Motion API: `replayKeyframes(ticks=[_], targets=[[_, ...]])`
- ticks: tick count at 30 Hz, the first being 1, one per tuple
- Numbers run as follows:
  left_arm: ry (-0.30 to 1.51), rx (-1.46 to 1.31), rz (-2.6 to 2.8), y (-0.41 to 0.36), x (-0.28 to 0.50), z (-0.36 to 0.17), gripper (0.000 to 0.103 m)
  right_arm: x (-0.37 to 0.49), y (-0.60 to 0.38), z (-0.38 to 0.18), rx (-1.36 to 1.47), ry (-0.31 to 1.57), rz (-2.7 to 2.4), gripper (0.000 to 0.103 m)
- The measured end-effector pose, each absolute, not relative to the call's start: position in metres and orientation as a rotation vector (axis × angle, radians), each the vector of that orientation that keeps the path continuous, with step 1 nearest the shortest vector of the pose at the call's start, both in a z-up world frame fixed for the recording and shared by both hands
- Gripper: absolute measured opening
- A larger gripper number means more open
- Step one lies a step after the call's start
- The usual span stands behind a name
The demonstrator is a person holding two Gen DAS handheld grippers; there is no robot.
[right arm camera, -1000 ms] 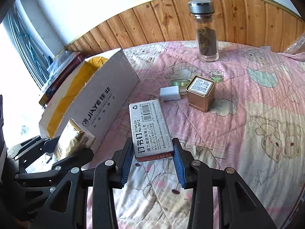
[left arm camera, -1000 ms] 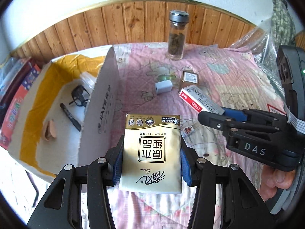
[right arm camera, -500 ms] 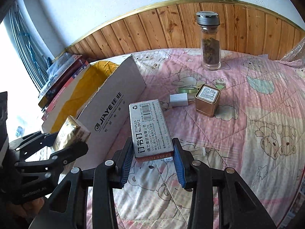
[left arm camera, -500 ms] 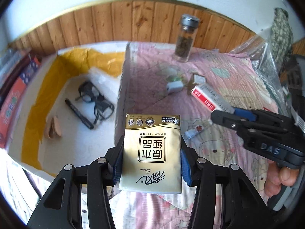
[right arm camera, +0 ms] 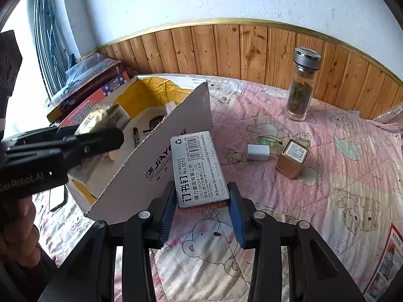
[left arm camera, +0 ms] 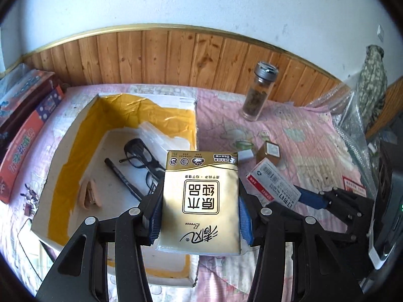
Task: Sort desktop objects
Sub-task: 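Carry the tissue pack in the left tool and staples box in the right tool over the cardboard box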
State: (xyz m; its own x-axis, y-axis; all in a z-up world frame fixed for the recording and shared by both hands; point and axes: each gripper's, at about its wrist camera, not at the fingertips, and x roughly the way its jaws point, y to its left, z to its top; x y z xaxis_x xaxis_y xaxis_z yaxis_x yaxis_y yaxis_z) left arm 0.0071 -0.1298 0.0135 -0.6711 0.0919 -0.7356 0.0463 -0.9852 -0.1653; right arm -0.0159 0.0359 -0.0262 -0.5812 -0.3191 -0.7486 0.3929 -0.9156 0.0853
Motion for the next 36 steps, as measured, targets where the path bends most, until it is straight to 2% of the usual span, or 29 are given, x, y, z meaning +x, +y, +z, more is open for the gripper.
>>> replayKeyframes(ticks=[9,24,30,36], targets=[[-0.433,-1.319,2.851,-0.177,-0.006,0.011,0.051,-0.010,0.013,-0.006,1.105,0.280,-2.539,0.041],[-0.593,-1.445,2.806,-0.234,-0.015,-0.004,0.051,-0.017,-0.043,0.014,1.042,0.404,-2.492,0.041],[-0.618,-1.490,2.794,-0.251,-0.018,-0.012,0.051,-0.019,-0.072,0.015,1.023,0.424,-2.422,0.041],[-0.564,-1.557,2.805,-0.261,-0.023,-0.019,0.051,-0.021,-0.101,0.007,1.030,0.465,-2.333,0.041]])
